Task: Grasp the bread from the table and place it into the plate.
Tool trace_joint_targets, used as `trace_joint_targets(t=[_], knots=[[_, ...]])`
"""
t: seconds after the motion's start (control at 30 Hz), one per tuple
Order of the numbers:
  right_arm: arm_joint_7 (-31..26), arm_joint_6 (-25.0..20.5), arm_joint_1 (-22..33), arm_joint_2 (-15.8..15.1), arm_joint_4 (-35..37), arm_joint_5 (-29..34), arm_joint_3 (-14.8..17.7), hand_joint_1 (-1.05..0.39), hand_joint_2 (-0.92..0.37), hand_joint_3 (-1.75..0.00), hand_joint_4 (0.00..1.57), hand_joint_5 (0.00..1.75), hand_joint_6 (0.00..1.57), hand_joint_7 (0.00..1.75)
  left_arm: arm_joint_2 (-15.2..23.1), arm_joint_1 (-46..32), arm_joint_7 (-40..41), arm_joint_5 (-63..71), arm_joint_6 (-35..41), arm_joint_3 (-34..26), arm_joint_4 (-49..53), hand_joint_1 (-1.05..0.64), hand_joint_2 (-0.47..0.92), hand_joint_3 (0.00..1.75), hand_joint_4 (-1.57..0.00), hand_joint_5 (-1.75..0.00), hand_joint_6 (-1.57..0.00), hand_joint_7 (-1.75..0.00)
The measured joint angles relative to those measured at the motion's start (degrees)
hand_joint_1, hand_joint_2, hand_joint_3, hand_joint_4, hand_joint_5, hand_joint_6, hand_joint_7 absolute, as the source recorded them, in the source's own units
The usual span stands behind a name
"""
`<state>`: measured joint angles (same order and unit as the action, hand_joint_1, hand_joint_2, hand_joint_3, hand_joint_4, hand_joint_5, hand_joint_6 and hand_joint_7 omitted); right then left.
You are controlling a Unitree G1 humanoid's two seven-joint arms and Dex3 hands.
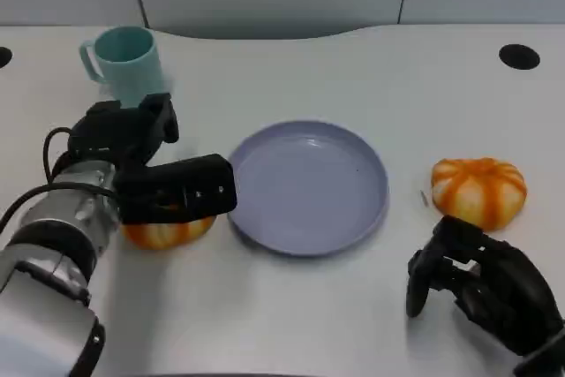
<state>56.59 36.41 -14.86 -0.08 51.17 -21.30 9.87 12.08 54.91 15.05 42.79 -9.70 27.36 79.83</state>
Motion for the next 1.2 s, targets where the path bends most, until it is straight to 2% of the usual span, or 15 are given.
trace_joint_targets(t=[0.27, 0.6, 0.87, 0.9, 0.93, 0.97, 1.0, 1.03, 1.07, 1.13, 1.17, 1.2], knots=[[-0.23, -0.42, 0.42, 0.0, -0.93, 0.3, -0.1, -0.75, -0.92, -0.27, 0.61, 1.71, 0.53, 1.41, -0.89, -0.94, 0.01, 0.68, 1.12, 1.09, 0.07, -1.05, 0.92, 0.55, 0.0, -1.75, 0.0, -1.75], [0.32, -1.54, 0.7, 0.0, -1.08, -0.08, 0.01, -0.75, -0.92, -0.26, 0.64, 1.67, 0.56, 1.37, -2.07, -2.38, -0.72, 0.72, 3.13, 1.38, 0.14, -1.05, 0.92, 0.55, 0.0, -1.75, 0.0, -1.75], [-1.09, -1.23, 1.2, -0.22, -2.6, 0.7, -0.41, -0.76, -0.92, -0.27, 0.61, 1.74, 0.53, 1.42, -2.46, -3.64, -0.69, 0.68, 3.84, 1.37, 0.15, -1.05, 0.92, 0.55, 0.0, -1.75, 0.0, -1.75], [-1.15, -1.23, 1.2, -0.3, -2.6, 0.71, -0.42, -0.75, -0.92, -0.26, 0.62, 1.74, 0.54, 1.42, -2.46, -3.72, -0.66, 0.63, 3.83, 1.33, 0.15, -1.05, 0.91, 0.41, -0.27, -1.75, -0.45, -1.75], [-1.2, -1.23, 1.19, -0.32, -2.6, 0.7, -0.42, -0.75, -0.92, -0.26, 0.62, 1.74, 0.54, 1.42, -2.45, -3.73, -0.04, 0.79, 3.77, 1.52, 0.15, -1.05, 0.91, 0.32, -0.5, -1.75, -0.67, -1.75], [-1.23, -1.23, 1.19, -0.31, -2.59, 0.7, -0.42, -0.75, -0.92, -0.26, 0.62, 1.73, 0.54, 1.41, -2.44, -3.75, 1.39, 1.0, 3.53, 1.71, 0.15, -1.05, 0.92, 0.24, -0.77, -1.75, -0.88, -1.75], [-1.23, -1.23, 1.19, -0.3, -2.58, 0.69, -0.42, -0.74, -0.92, -0.26, 0.62, 1.73, 0.53, 1.41, -2.44, -3.76, 2.91, 1.2, 3.21, 1.83, 0.15, -1.05, 0.92, 0.2, -0.97, -1.75, -1.02, -1.75], [-1.21, -1.23, 1.14, -0.31, -2.48, 0.68, -0.41, -0.74, -0.92, -0.26, 0.62, 1.73, 0.53, 1.41, -2.43, -3.79, 4.76, 1.51, 2.94, 1.95, 0.14, -1.05, 0.92, 0.18, -1.08, -1.75, -1.08, -1.75], [-1.14, -1.23, 1.07, -0.31, -2.29, 0.66, -0.4, -0.74, -0.92, -0.27, 0.61, 1.73, 0.53, 1.41, -2.43, -3.79, 6.29, 1.71, 2.75, 1.98, 0.14, -1.05, 0.92, 0.3, -1.26, -1.75, -1.17, -1.75], [-0.85, -1.2, 0.93, -0.3, -1.8, 0.58, -0.34, -0.72, -0.92, -0.28, 0.61, 1.72, 0.52, 1.4, -2.39, -3.84, 9.63, 2.36, 2.07, 2.15, 0.14, -1.05, 0.74, 0.85, -1.4, -1.75, -1.18, -1.75], [-0.46, -1.1, 0.84, -0.31, -1.53, 0.51, -0.26, -0.72, -0.92, -0.28, 0.61, 1.73, 0.52, 1.41, -2.39, -3.89, 11.49, 2.67, 1.72, 2.35, 0.14, -1.05, 0.67, 1.07, -1.5, -1.75, -1.35, -1.75], [-0.22, -0.98, 0.76, -0.31, -1.34, 0.5, -0.26, -0.73, -0.92, -0.28, 0.61, 1.73, 0.52, 1.41, -2.37, -3.91, 12.94, 2.87, 1.33, 2.6, 0.14, -1.05, 0.64, 1.14, -1.54, -1.75, -1.41, -1.75]])
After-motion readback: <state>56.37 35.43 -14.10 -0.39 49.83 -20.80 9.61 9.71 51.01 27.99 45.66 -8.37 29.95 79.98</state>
